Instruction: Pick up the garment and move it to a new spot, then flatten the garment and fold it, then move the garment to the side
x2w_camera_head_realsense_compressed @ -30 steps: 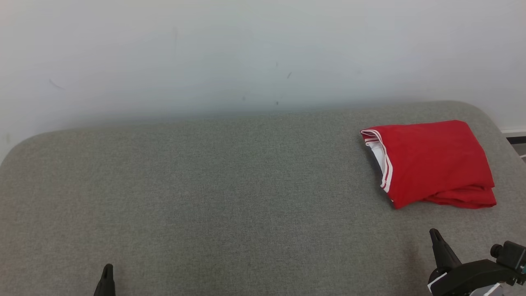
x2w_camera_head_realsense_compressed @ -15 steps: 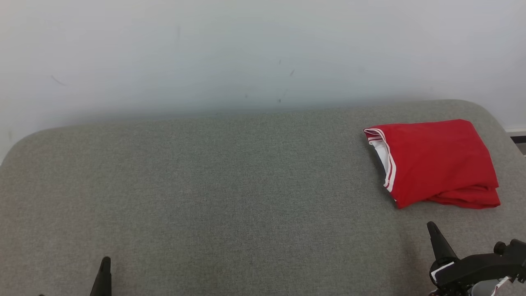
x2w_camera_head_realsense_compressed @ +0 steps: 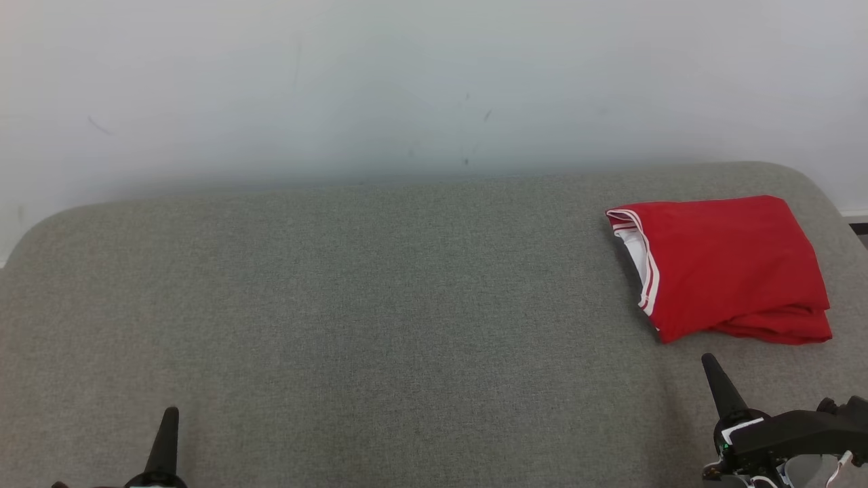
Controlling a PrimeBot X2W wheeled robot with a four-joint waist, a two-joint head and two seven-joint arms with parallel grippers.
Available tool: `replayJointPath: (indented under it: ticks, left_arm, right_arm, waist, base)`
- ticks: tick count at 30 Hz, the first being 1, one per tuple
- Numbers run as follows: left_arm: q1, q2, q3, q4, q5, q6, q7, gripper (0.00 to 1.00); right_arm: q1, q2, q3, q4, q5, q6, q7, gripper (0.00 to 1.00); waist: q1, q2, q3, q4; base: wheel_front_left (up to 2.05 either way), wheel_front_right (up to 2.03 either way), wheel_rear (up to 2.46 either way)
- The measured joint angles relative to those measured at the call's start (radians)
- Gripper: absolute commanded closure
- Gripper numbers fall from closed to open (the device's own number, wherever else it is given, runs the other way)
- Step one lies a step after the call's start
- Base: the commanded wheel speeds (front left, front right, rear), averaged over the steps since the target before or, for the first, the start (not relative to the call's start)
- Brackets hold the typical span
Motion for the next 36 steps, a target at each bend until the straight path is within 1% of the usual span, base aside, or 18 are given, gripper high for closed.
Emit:
replayJointPath:
  ticks: [11,20,21,22,24,28,36]
  left_arm:
    - [-0.029,-0.009,0.020,0.022,-0.159,-0.034,0.029,1.00]
    - [-0.046,-0.015,0.042,0.037,-0.296,-0.052,0.048,1.00]
    - [-0.046,-0.015,0.042,0.037,-0.296,-0.052,0.048,1.00]
    - [-0.056,-0.016,0.045,0.044,-0.328,-0.057,0.055,1.00]
    - [-0.068,-0.016,0.048,0.046,-0.355,-0.064,0.057,1.00]
    - [-0.076,-0.018,0.051,0.051,-0.385,-0.069,0.061,1.00]
    - [-0.079,-0.019,0.051,0.051,-0.385,-0.069,0.061,1.00]
  right_arm:
    - [-0.004,0.040,-0.053,0.001,0.122,0.026,0.038,1.00]
    - [-0.021,0.074,-0.094,0.002,0.217,0.052,0.071,1.00]
    - [-0.021,0.074,-0.094,0.002,0.217,0.052,0.071,1.00]
    - [-0.021,0.083,-0.103,0.002,0.244,0.055,0.077,1.00]
    - [-0.022,0.090,-0.113,0.002,0.262,0.061,0.082,1.00]
    - [-0.023,0.096,-0.120,0.002,0.287,0.065,0.090,1.00]
    - [-0.028,0.098,-0.120,0.002,0.289,0.066,0.090,1.00]
  waist:
    - [0.0000,0.0000,0.007,0.006]
    - [0.0000,0.0000,0.012,0.012]
    - [0.0000,0.0000,0.012,0.012]
    - [0.0000,0.0000,0.013,0.013]
    - [0.0000,0.0000,0.015,0.014]
    - [0.0000,0.0000,0.015,0.015]
    - [0.0000,0.0000,0.016,0.015]
  base:
    - [0.00,0.00,0.00]
    - [0.00,0.00,0.00]
    - [0.00,0.00,0.00]
    - [0.00,0.00,0.00]
    - [0.00,0.00,0.00]
    - [0.00,0.00,0.00]
    - [0.00,0.00,0.00]
